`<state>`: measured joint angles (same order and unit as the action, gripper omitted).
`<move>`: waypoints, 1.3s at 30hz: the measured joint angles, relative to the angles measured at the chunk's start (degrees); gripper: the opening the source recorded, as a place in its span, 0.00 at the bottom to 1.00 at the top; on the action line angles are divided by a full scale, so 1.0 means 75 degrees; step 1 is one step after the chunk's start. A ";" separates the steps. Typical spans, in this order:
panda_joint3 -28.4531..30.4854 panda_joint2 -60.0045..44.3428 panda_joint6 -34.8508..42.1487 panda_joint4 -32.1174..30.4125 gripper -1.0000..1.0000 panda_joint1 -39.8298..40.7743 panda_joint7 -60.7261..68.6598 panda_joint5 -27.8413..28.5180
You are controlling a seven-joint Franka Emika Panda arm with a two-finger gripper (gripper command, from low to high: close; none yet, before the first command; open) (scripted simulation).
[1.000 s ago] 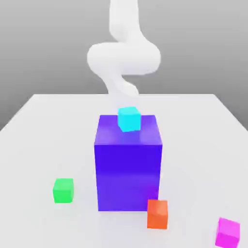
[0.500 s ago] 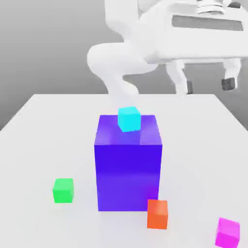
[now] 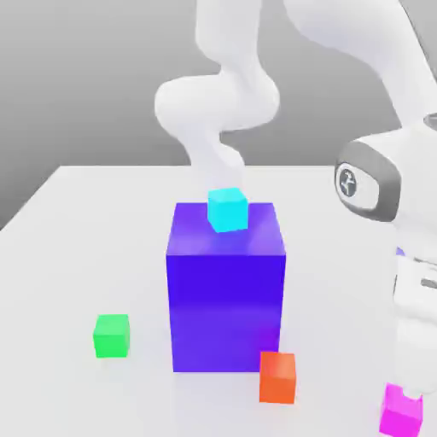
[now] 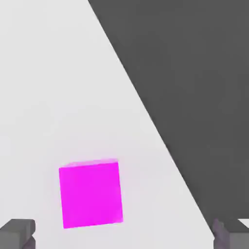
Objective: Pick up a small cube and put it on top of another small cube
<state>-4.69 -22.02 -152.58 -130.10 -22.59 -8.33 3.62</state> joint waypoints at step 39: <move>0.0765 0.3251 -0.0260 -0.2061 0.00 0.3936 0.8228 -0.1453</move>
<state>1.05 2.36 -154.53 -145.56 6.93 53.38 -7.27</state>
